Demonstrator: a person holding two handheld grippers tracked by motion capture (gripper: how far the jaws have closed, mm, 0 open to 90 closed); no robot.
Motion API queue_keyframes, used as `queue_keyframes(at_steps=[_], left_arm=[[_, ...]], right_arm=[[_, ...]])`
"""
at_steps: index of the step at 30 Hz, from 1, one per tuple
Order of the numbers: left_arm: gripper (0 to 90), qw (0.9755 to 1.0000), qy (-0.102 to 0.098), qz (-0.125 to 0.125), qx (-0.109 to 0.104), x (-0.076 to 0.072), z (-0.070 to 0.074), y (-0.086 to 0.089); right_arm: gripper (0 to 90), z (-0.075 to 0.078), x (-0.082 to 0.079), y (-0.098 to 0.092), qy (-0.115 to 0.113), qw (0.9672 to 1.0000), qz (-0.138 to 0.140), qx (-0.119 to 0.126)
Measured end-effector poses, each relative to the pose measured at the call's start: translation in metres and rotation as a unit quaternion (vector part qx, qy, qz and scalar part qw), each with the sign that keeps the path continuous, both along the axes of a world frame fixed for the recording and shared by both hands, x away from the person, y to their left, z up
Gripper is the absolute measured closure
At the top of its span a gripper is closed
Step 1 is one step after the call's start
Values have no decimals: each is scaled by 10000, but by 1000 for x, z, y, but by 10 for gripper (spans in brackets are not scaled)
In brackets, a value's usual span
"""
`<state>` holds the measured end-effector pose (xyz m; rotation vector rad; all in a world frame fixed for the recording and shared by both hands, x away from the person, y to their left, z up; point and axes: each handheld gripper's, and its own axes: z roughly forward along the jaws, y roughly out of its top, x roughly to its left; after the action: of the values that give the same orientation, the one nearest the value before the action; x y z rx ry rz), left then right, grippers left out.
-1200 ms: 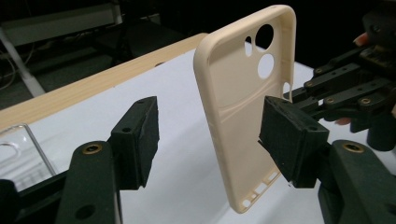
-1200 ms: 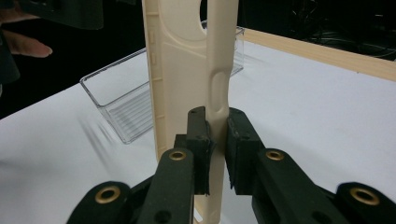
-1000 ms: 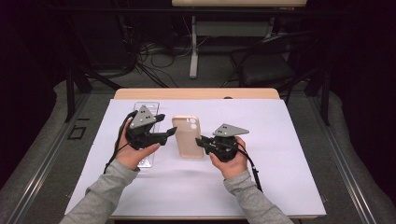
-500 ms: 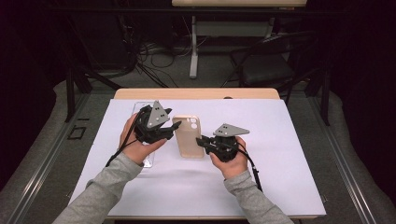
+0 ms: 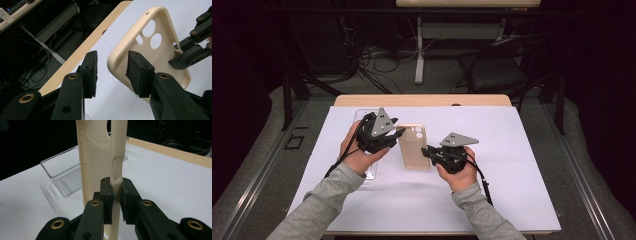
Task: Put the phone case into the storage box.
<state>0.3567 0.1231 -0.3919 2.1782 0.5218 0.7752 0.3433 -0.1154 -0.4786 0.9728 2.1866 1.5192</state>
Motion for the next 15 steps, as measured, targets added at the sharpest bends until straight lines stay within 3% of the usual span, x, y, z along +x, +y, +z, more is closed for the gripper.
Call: queue_keyframes(at_steps=[15], left_arm=[[729, 9998, 85, -71, 147, 2, 0, -3]], right_arm=[[811, -1, -1, 2, -9, 10000, 49, -10]])
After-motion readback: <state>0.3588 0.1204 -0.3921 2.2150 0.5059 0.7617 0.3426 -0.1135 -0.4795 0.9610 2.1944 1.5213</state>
